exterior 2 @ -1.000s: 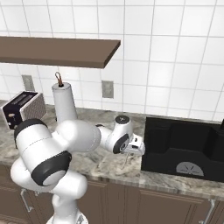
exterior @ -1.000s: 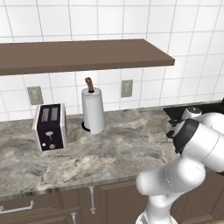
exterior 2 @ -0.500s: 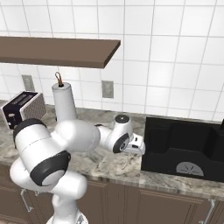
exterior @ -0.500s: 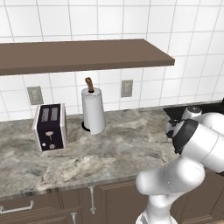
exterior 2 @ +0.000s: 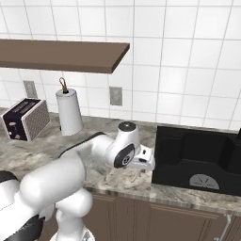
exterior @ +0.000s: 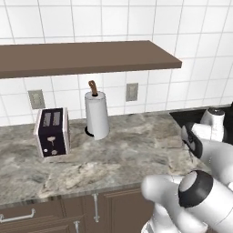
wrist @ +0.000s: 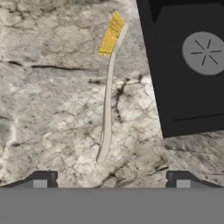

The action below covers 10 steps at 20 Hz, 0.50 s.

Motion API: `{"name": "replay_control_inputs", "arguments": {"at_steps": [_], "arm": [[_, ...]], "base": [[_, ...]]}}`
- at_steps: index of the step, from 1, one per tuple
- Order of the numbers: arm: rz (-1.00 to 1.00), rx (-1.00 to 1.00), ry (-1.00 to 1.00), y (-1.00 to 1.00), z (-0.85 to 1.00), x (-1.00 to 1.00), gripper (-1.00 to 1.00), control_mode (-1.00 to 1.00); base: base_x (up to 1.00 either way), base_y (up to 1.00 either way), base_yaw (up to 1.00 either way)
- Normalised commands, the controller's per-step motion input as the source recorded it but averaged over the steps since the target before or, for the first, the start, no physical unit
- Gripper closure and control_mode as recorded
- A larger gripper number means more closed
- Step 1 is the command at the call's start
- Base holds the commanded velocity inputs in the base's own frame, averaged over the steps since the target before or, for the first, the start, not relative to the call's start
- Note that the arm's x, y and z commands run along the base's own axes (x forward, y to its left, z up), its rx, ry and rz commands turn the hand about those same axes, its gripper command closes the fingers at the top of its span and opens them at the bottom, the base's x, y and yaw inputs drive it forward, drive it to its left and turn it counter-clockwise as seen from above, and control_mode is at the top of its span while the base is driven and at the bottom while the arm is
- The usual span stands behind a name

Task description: Open the cabinet. Pick the dish brush and place it next to the sink. Then close the cabinet.

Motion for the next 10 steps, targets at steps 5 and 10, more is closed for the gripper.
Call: {"name": "replay_control_inputs", "arguments": {"at_steps": [5, 10], "arm": [[0.00, 0.00, 0.00, 0.47, 0.53, -0.31, -1.00, -1.00], [0.00, 0.00, 0.00, 0.63, 0.63, -0.27, -1.00, -1.00]], "base": [[0.00, 0.00, 0.00], [0.00, 0.00, 0.00]]}}
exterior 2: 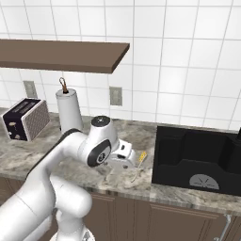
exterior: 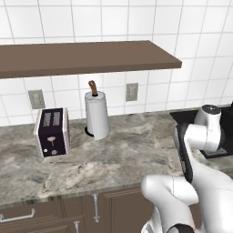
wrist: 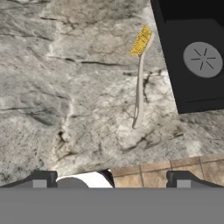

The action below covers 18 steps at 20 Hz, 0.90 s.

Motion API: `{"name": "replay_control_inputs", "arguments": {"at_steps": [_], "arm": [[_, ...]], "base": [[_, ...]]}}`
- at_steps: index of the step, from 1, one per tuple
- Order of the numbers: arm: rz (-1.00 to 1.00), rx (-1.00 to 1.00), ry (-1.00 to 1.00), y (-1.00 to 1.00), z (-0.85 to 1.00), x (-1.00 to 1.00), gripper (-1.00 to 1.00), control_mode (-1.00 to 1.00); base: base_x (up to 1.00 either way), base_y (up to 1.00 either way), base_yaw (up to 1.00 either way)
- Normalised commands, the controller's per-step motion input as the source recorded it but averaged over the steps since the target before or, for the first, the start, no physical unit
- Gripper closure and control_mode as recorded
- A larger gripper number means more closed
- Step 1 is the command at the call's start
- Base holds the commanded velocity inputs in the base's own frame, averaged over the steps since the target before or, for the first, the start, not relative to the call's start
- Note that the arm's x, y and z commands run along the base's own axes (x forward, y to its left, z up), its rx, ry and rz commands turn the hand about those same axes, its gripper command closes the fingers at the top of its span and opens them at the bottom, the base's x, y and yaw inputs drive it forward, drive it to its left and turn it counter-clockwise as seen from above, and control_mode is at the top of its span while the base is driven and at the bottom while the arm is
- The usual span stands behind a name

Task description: Open the cabinet. Pick the dish brush and place it next to the sink. Then close the cabinet.

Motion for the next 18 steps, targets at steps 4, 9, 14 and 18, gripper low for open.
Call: {"name": "replay_control_inputs", "arguments": {"at_steps": [4, 9, 14, 18], "arm": [[0.00, 0.00, 0.00, 0.57, 0.68, -0.46, -1.00, -1.00], [0.00, 0.00, 0.00, 0.36, 0.54, -0.69, -1.00, -1.00], [0.00, 0.00, 0.00, 0.34, 0.50, -0.70, -1.00, -1.00], [0.02, 0.00, -0.02, 0.34, 0.46, -0.62, -1.00, -1.00]], "base": [[0.00, 0.00, 0.00], [0.00, 0.00, 0.00], [0.00, 0.00, 0.00], [0.00, 0.00, 0.00]]}}
